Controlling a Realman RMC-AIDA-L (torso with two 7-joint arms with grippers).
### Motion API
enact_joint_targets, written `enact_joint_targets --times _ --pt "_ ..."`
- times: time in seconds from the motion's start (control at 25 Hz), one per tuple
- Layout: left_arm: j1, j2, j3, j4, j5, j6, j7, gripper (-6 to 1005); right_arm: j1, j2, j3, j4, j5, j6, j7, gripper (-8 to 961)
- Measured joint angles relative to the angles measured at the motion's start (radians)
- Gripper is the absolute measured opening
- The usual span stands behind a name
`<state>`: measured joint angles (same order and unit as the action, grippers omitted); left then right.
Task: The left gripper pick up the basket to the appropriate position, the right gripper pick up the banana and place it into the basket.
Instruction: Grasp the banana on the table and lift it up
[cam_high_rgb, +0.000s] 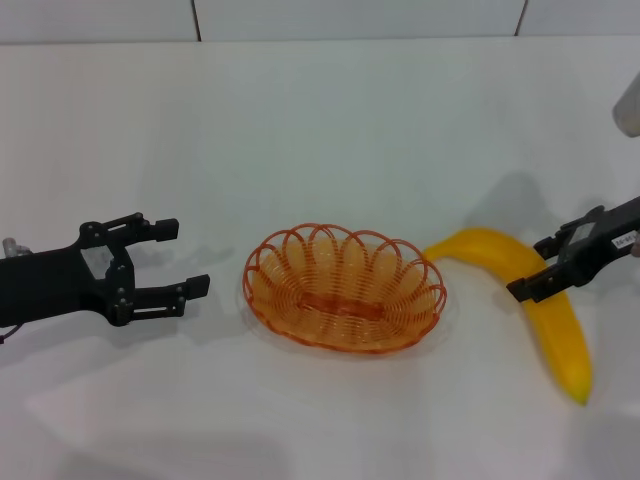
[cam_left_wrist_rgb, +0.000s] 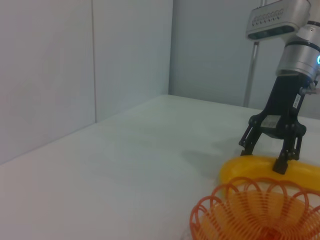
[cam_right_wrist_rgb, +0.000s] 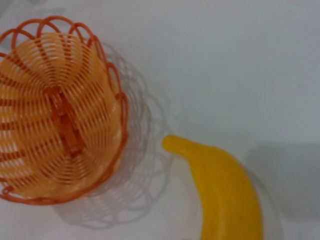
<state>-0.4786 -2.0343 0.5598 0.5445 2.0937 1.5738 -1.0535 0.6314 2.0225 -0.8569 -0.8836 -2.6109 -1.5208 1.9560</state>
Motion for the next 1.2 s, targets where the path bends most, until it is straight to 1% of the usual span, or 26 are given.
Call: enact_joint_targets --times 0.24,0.56,1.2 --pt "0.0 0.0 0.0 0.0 0.0 0.0 -0.001 877 0.006 -0.002 0.008 -0.023 -0.054 0.016 0.031 745" --pt "-0.001 0.0 0.0 0.0 0.0 0.0 -0.002 877 0.0 -0.002 0.009 -0.067 -0.058 0.015 0.039 742" --pt "-0.002 0.0 0.0 0.0 0.0 0.0 -0.002 877 -0.003 0.0 -0.039 -0.057 -0.06 0.002 0.028 736"
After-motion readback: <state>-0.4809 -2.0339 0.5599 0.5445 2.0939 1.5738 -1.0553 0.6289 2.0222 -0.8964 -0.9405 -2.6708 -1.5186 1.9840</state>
